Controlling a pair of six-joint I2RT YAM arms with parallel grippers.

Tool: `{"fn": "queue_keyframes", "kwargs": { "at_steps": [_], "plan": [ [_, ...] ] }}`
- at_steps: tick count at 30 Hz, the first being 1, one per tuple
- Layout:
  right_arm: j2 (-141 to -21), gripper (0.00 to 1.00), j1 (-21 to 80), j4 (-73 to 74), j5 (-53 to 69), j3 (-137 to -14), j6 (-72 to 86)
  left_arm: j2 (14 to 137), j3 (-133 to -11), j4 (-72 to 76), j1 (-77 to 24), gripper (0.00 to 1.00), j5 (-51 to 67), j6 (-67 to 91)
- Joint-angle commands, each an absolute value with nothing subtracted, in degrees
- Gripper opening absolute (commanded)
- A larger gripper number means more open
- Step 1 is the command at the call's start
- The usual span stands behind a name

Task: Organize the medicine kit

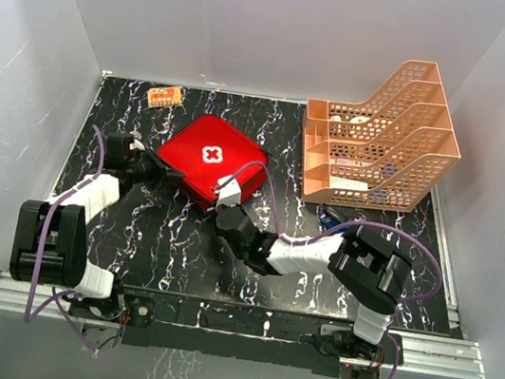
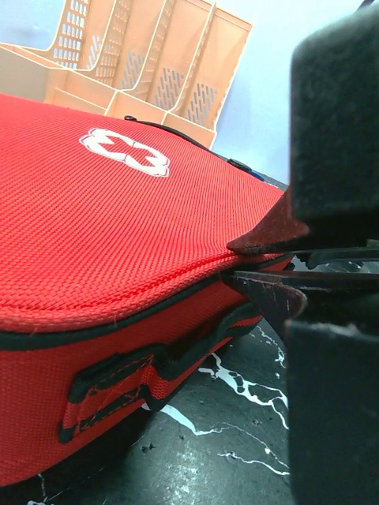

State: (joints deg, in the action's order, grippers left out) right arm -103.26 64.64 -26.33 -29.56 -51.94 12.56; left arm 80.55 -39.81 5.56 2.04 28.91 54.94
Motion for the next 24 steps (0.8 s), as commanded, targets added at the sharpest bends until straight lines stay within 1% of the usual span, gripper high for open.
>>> {"fn": "queue_keyframes", "kwargs": {
  "at_steps": [1, 4, 9, 16, 24],
  "plan": [
    [-100.14, 0.0, 66.17, -30.03, -38.64, -48.62, 13.27, 78.82, -41.29, 4.45, 2.12, 0.0, 23.98, 53.98],
    [-97.87, 0.0, 66.81, -30.42, -44.4, -45.86, 13.96, 78.66, -42.92, 1.66, 2.17, 0.0, 22.46, 52.97],
    [-94.49, 0.0, 66.96, -29.47, -49.59, -41.39, 16.37, 78.61, -43.93, -0.09, 2.18, 0.0, 20.93, 51.94],
    [-92.56, 0.0, 66.36, -27.62, -51.5, -39.6, 17.04, 78.62, -43.61, -0.88, 2.24, 0.0, 21.66, 51.01],
    [-89.28, 0.0, 62.52, -26.95, -51.27, -37.67, 15.98, 76.62, -43.79, -2.83, 2.53, 0.0, 22.36, 49.14]
  ]
}}
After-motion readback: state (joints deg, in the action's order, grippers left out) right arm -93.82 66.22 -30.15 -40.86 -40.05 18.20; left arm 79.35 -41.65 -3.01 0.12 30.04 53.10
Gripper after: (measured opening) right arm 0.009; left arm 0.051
